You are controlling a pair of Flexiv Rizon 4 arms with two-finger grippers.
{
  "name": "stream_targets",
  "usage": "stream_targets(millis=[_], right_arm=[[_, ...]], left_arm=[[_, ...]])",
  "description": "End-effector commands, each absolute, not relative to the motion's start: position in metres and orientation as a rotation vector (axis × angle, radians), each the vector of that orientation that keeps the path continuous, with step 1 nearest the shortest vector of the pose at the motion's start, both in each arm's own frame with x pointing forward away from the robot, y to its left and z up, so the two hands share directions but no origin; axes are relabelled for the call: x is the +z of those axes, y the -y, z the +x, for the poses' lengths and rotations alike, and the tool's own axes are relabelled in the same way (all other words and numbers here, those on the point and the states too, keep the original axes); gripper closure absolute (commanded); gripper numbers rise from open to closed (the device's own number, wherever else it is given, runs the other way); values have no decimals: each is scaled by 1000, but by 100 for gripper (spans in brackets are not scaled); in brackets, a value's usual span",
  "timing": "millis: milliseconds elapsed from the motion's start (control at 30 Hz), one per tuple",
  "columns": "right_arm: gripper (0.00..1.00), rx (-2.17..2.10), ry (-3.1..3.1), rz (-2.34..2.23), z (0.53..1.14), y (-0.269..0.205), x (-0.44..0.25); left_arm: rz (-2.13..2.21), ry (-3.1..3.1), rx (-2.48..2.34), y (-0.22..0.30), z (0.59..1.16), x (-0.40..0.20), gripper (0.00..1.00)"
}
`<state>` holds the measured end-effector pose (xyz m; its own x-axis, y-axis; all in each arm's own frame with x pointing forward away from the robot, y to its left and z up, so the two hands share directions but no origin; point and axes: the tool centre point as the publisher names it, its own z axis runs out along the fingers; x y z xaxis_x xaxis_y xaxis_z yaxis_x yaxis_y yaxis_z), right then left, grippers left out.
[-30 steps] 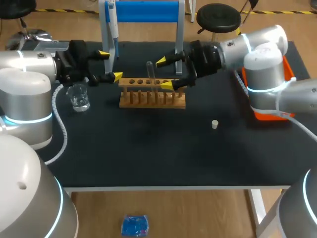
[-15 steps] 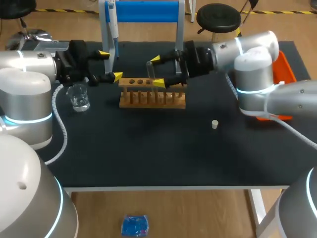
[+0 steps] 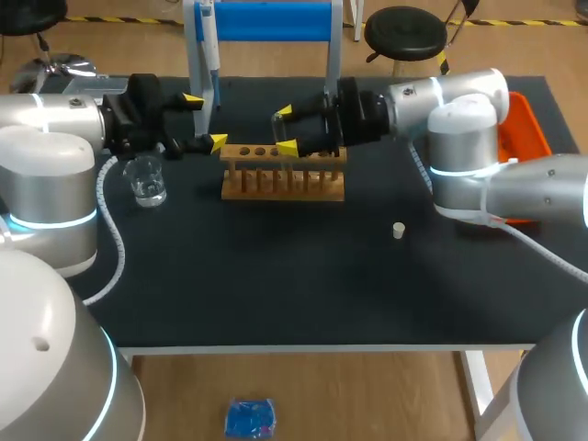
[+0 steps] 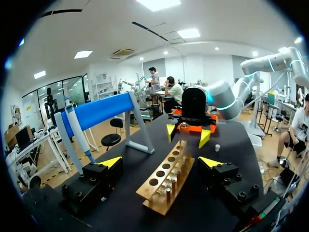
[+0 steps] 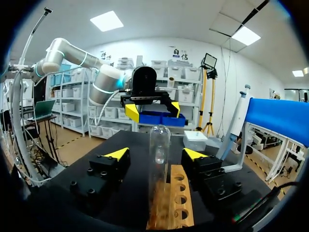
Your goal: Invert the test tube, pick up the pipette, mount the tip to pipette, aspirate from beaker and dispense into the tube, eject the tip, return the pipette, and cap with the stopper.
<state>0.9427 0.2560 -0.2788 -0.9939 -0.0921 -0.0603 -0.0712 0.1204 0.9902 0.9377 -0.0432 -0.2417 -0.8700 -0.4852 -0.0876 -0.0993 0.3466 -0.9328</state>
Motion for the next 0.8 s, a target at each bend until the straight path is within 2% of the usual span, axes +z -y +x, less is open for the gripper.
stream_targets(millis=[33, 200, 333, 367, 800], right_arm=[[53, -2061, 2341, 173, 944, -257, -279], [68, -2062, 2338, 173, 942, -257, -280], [98, -2070, 2327, 163, 942, -256, -279], [100, -2074, 2324, 159, 942, -255, -279], [100, -2126, 2261, 72, 943, -251, -278]], left_arm=[[-516, -2260, -1533, 43, 937, -243, 0], [-516, -2260, -1533, 43, 937, -243, 0], [-516, -2260, -1533, 43, 937, -243, 0], [-516, -2260, -1533, 43, 937, -243, 0], [-516, -2260, -1533, 43, 937, -243, 0]])
